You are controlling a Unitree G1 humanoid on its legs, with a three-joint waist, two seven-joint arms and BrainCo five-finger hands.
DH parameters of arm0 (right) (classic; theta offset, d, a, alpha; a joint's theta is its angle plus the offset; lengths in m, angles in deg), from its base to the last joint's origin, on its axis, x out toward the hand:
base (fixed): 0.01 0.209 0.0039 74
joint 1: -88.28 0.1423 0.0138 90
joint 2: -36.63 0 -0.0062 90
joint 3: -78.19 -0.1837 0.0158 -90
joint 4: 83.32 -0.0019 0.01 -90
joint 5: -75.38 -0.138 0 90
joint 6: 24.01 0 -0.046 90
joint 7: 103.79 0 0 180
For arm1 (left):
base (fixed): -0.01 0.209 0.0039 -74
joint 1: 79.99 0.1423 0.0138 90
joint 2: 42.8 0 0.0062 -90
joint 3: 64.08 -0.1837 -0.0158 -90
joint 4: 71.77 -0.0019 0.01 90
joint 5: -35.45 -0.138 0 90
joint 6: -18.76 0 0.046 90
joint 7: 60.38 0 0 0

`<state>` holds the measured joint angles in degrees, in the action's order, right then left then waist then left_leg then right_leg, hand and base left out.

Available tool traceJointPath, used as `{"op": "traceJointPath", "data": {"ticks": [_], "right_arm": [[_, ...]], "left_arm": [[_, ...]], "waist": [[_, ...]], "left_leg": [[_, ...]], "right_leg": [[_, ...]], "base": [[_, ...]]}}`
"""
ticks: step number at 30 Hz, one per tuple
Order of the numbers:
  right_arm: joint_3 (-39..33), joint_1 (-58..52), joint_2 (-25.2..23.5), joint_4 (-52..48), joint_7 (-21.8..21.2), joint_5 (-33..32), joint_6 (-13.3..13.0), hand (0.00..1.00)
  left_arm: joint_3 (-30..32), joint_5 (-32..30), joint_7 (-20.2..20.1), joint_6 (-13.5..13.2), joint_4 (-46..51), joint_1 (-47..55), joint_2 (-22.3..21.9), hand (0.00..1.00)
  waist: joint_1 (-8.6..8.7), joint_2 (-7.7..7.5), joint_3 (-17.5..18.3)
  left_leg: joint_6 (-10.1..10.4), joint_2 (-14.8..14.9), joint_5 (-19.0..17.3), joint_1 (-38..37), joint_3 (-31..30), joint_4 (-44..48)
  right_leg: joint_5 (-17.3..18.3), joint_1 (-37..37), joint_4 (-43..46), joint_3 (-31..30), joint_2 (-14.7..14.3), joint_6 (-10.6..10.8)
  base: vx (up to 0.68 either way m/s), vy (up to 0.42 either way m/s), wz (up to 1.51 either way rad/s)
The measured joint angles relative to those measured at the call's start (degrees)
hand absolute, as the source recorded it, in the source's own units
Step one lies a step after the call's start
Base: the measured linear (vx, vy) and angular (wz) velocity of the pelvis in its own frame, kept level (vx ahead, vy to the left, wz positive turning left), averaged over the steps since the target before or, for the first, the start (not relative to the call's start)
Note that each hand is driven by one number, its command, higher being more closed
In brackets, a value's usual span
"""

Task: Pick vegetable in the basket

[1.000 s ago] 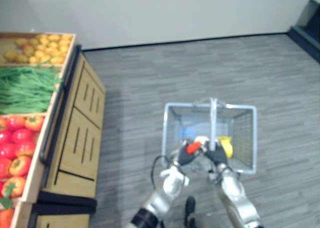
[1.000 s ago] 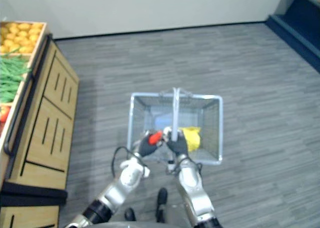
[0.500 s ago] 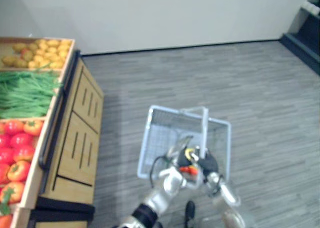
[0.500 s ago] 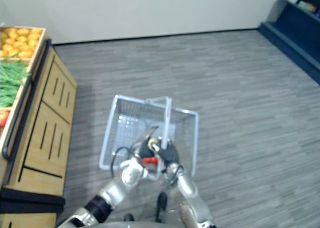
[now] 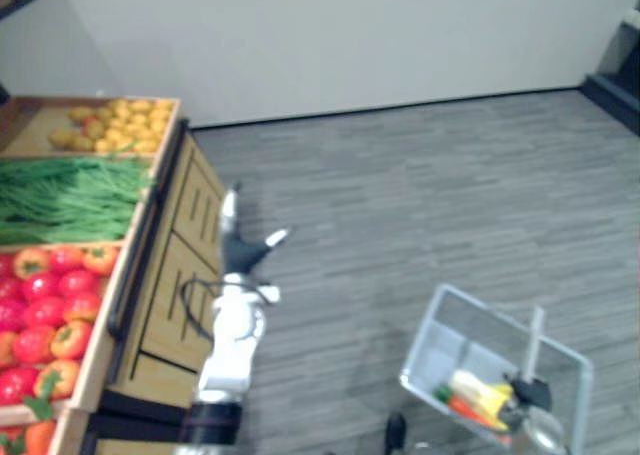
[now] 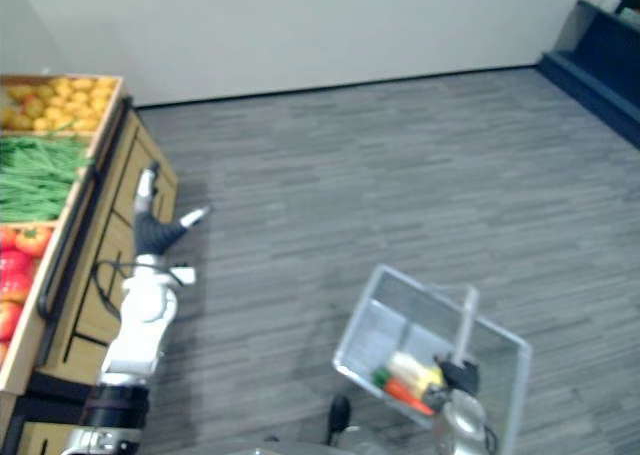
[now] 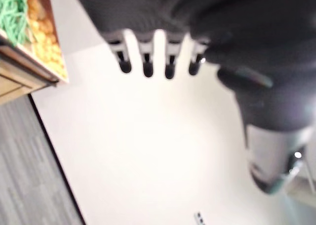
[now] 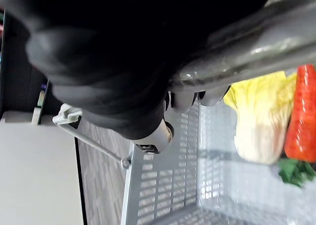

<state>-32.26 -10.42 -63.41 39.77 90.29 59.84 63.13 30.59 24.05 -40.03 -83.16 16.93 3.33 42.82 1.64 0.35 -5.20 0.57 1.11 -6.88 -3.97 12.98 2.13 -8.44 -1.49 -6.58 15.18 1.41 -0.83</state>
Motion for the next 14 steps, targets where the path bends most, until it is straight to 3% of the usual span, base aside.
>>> {"op": "traceJointPath", "data": {"ticks": [3,5,9,12,14], "right_arm": [[-3.2,0.7,0.8,3.3,1.7,1.7,-0.1,1.00],[-4.7,2.1,1.2,5.4,2.3,1.8,-0.1,1.00],[-5.2,3.0,2.1,10.1,1.8,2.8,0.3,1.00],[-6.2,4.2,2.1,14.4,1.6,4.3,1.5,1.00],[-6.5,4.3,2.1,16.2,1.2,4.7,1.9,1.00]], "left_arm": [[2.3,1.5,0.1,0.2,-3.6,0.4,-0.2,0.00],[3.7,1.4,0.0,1.4,-11.3,1.1,-0.2,0.00],[6.7,0.8,-2.8,7.4,-36.9,2.9,-0.4,0.00],[11.6,-0.2,-6.0,10.2,-53.0,5.0,-0.5,0.00],[13.9,-1.3,-8.3,10.9,-58.0,6.9,-0.5,0.00]], "waist": [[0.03,0.01,0.1],[0.04,0.03,0.2],[0.55,-0.11,0.2],[1.33,-0.18,0.2],[1.21,-0.18,0.2]], "left_leg": [[0.0,-0.4,0.0,-0.3,-1.3,-0.1],[0.1,-0.6,0.1,-0.2,-1.4,-0.2],[0.1,-0.6,0.1,-0.4,-1.1,-0.3],[0.6,-0.3,0.3,-1.5,-0.1,-1.0],[0.9,0.0,0.1,-2.1,0.9,-1.0]], "right_leg": [[0.5,1.0,0.0,1.0,0.5,0.6],[0.5,1.0,0.0,1.2,0.8,0.7],[0.7,0.9,0.0,0.7,0.6,0.7],[0.8,1.0,0.0,-0.1,0.2,0.5],[0.8,1.1,0.0,-1.1,-0.1,0.5]], "base": [[-0.02,0.057,0.20],[-0.03,0.052,0.04],[0.00,0.022,-0.02],[0.05,0.022,-0.12],[0.04,0.022,-0.22]]}}
